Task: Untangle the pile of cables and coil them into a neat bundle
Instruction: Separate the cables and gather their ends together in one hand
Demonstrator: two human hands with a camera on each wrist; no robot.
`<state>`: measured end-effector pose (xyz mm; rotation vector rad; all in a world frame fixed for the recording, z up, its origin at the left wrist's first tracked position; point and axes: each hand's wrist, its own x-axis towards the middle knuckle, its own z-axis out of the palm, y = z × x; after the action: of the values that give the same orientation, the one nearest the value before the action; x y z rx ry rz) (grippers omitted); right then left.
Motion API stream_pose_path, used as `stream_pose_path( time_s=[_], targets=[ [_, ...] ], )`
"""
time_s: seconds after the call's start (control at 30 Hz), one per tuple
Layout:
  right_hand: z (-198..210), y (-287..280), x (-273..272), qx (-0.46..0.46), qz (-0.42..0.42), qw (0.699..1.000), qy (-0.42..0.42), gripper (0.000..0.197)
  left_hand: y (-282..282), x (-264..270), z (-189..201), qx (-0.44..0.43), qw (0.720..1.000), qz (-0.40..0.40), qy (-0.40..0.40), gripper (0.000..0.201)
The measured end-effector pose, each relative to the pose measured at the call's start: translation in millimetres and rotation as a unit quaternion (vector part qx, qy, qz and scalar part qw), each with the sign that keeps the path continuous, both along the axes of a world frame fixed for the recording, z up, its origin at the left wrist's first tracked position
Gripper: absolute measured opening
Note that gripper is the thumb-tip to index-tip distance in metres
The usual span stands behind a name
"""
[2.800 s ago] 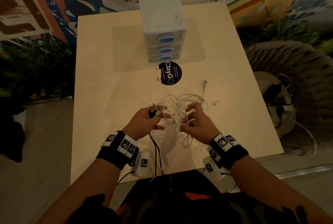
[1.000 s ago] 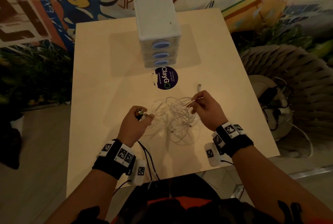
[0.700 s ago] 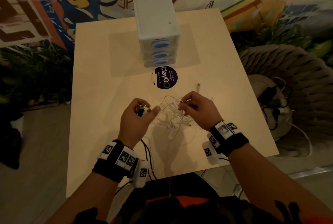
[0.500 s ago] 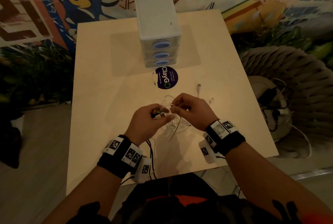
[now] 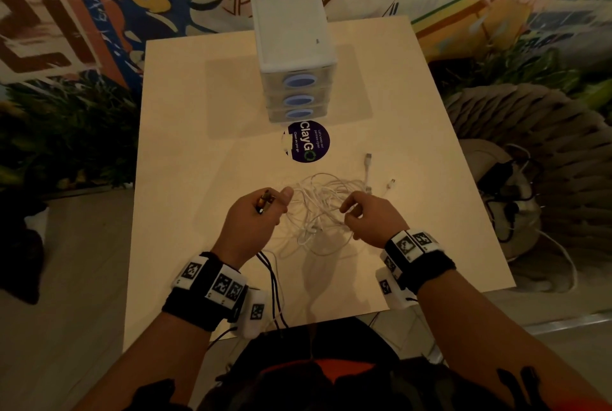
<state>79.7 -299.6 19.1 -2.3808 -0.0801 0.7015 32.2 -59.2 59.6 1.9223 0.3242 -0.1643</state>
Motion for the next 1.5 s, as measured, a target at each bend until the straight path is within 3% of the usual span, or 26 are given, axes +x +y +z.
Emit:
stream_pose_path(
  time_s=[0.1, 0.2, 0.33, 0.37, 0.53, 0.87, 0.97, 1.17, 1.5],
  targets=[
    [0, 1, -1, -0.013, 0.007, 0.999, -0.045, 0.014, 0, -1, 1, -0.022, 1.000, -0.002, 0.000, 0.040],
    [4, 10, -1, 0.038, 0.039, 0.991, -0.121, 0.017, 5, -2, -2, -0.040, 0.999, -0.017, -0.005, 0.034],
    [-1, 29, 2, -0.021, 0.107, 0.989, -0.096, 0.052, 7, -5, 3, -0.072, 0.997, -0.032, -0.014, 0.027],
    [-3, 32, 3, -0.038, 0.116, 0.988, -0.097, 0.053, 7, -5, 4, -0.077, 0.996, -0.036, -0.014, 0.026],
    [-8, 34, 12, -0.034, 0.066, 0.994, -0.078, 0.027, 12, -9, 4, -0.088, 0.994, -0.067, -0.013, 0.017],
    [-8, 14, 21, 0.032, 0.002, 0.995, -0.091, 0.016, 20, -12, -3, -0.087, 0.992, -0.093, -0.014, 0.018],
    [-9, 15, 22, 0.040, -0.010, 0.996, -0.084, 0.014, 22, -12, -5, -0.093, 0.989, -0.110, -0.018, 0.029],
    [-12, 12, 27, 0.064, -0.032, 0.996, -0.058, 0.019, 23, -12, -4, -0.109, 0.986, -0.123, -0.035, 0.032],
    [-12, 16, 36, 0.012, -0.016, 0.997, -0.078, 0.034, 21, -12, 1, -0.138, 0.974, -0.177, -0.030, 0.019]
  ],
)
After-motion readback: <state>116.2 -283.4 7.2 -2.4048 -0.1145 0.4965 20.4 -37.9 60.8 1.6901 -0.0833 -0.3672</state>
